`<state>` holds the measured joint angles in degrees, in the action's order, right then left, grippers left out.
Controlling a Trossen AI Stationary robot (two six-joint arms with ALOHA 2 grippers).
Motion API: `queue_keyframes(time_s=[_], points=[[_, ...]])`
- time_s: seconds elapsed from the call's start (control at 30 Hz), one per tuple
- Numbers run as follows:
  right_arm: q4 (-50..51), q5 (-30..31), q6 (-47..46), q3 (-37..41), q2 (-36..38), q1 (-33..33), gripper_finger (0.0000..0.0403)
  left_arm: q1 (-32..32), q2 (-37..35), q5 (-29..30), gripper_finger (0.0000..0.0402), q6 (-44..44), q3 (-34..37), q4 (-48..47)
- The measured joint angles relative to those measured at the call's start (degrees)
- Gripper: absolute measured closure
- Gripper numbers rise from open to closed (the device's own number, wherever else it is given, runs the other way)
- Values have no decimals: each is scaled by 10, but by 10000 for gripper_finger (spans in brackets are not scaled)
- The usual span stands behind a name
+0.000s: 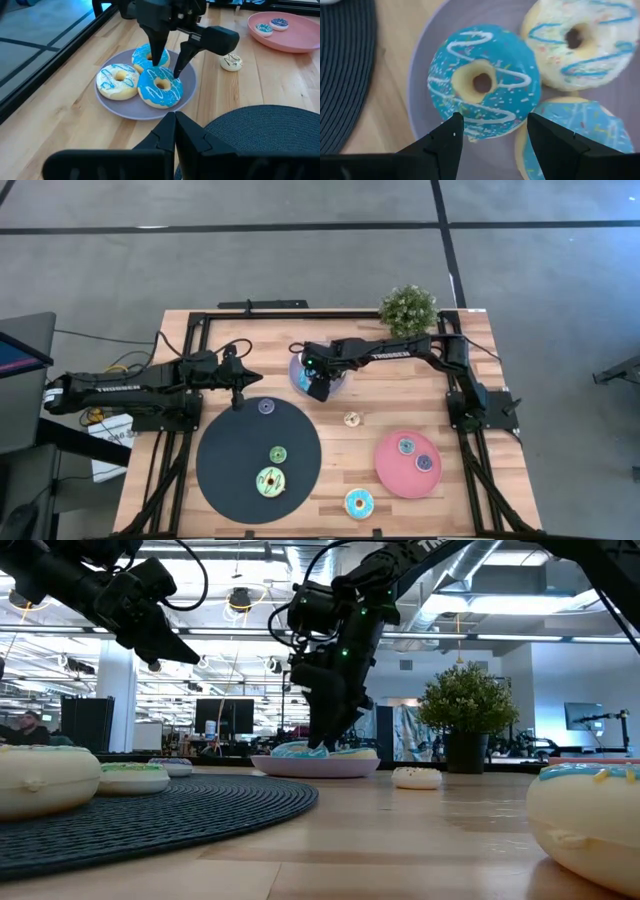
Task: Pick & Place donuts
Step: Put the small blue donut on the pink plate
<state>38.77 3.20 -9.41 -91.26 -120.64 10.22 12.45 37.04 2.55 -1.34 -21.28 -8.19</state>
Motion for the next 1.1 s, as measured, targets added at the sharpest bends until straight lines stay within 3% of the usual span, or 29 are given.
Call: queue_keyframes(time_s=[0.27, 0.63, 0.73, 0.9, 1.1], points=[[4, -15, 9, 0, 5, 0, 208, 0, 0, 0, 401, 0, 0, 0], [20, -7, 55, 28, 112, 14, 230, 0, 0, 0, 401, -25, 0, -1], [6, -8, 52, 98, 171, 17, 240, 0, 0, -16, 401, -28, 0, -1], [-60, -9, -14, 279, 324, 14, 260, 0, 0, -34, 396, -28, 0, 16], [-129, 13, -123, 488, 546, -40, 280, -1, 3, -41, 339, -39, 0, 63]])
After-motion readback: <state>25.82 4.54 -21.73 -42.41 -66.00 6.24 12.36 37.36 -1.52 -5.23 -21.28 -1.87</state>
